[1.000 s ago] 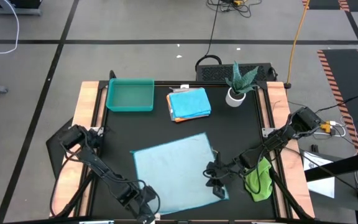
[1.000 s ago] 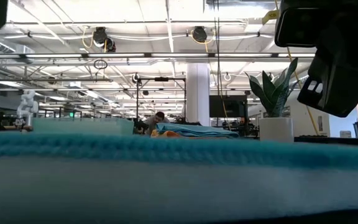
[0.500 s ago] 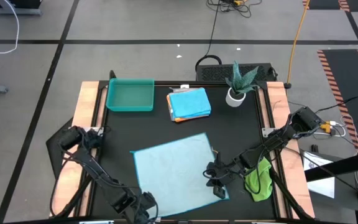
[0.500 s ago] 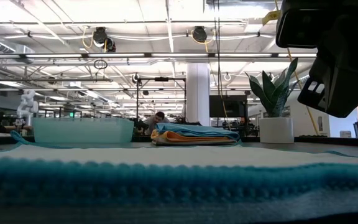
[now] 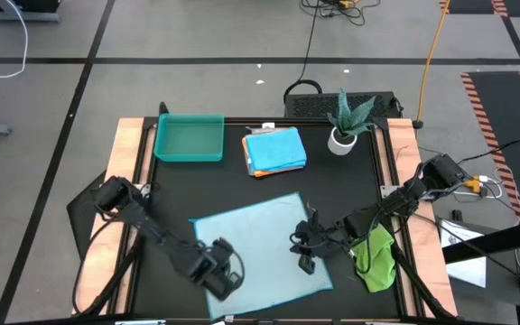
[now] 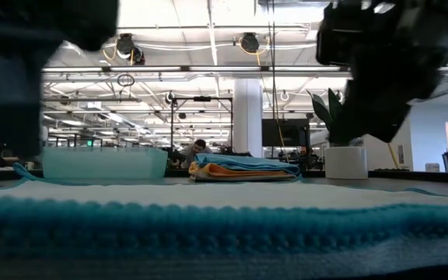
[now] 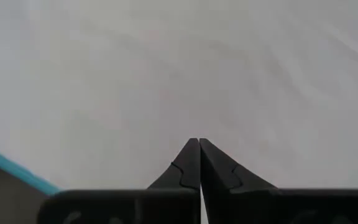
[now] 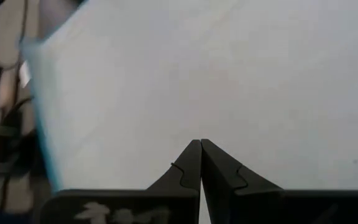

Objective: Fold microfiber towels
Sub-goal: Fold the light blue microfiber towel

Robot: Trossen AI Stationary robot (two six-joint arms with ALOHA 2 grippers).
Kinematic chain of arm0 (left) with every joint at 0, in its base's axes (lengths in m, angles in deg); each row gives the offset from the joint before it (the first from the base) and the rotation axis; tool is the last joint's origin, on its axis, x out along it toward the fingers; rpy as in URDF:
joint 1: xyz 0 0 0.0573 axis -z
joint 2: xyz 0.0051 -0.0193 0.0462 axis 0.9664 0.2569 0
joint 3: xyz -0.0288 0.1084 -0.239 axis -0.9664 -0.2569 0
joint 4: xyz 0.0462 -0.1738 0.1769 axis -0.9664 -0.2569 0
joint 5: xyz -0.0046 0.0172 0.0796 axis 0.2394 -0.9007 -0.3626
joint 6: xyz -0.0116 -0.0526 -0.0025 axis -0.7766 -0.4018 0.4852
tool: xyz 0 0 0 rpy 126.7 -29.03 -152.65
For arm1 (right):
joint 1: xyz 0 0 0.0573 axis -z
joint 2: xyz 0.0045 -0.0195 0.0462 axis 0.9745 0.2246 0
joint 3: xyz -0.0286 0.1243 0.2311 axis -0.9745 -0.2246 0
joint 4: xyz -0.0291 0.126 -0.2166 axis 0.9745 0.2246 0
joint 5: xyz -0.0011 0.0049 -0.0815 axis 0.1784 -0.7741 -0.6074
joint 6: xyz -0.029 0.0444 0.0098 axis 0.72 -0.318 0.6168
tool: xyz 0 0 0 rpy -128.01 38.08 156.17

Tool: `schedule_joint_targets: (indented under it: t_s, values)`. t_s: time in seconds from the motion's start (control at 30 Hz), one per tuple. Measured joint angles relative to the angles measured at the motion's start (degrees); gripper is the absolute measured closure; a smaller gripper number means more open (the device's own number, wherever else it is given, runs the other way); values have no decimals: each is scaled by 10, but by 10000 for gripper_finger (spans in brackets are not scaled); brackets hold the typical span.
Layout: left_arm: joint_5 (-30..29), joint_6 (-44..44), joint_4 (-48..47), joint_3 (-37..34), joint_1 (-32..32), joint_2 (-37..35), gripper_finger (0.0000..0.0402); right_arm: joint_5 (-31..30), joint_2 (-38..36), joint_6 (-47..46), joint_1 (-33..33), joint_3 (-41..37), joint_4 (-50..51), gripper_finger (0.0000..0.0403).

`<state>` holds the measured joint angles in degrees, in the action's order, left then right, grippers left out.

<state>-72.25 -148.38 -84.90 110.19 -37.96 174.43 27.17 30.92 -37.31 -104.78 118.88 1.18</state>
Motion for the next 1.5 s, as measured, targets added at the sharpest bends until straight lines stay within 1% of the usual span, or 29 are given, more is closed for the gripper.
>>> schedule_joint_targets:
  t_s: [0.17, 0.3, 0.43, 0.5, 0.53, 0.6, 0.67, 0.8, 0.97, 1.17, 1.27, 1.4, 1.5]
  values:
    - [8, 17, -5, -32, -46, 0, 401, -44, 0, -3, 24, 0, -4, 403]
    - [15, 31, -10, -51, -67, 0, 401, -74, 0, -2, 39, 0, -4, 403]
    - [15, 31, -28, -55, -79, 0, 401, -124, 0, -10, 58, 0, 36, 403]
    - [15, 31, -28, -55, -83, 0, 400, -120, 0, -27, 76, 0, 82, 403]
    - [15, 32, -28, -55, -84, 0, 400, -107, 0, -31, 87, 0, 112, 403]
    - [16, 32, -28, -55, -83, 0, 401, -79, 0, -27, 108, 0, 167, 403]
    - [21, 31, -28, -55, -81, 0, 400, -64, 0, -9, 124, 0, 193, 403]
    - [31, 30, -29, -55, -79, 0, 401, -43, 0, 33, 151, 0, 156, 403]
    - [32, 26, -30, -55, -78, 0, 400, -42, 0, 62, 176, 0, 103, 403]
    - [16, 29, -58, -55, -83, 0, 400, -45, 0, 88, 200, -2, 104, 403]
    - [5, 31, -78, -55, -90, 0, 400, -47, 0, 89, 209, -13, 105, 403]
    - [0, 48, -85, -55, -104, 0, 400, -74, 0, 80, 211, -42, 104, 403]
    - [-4, 58, -84, -55, -116, 0, 398, -79, -1, 63, 210, -71, 75, 403]
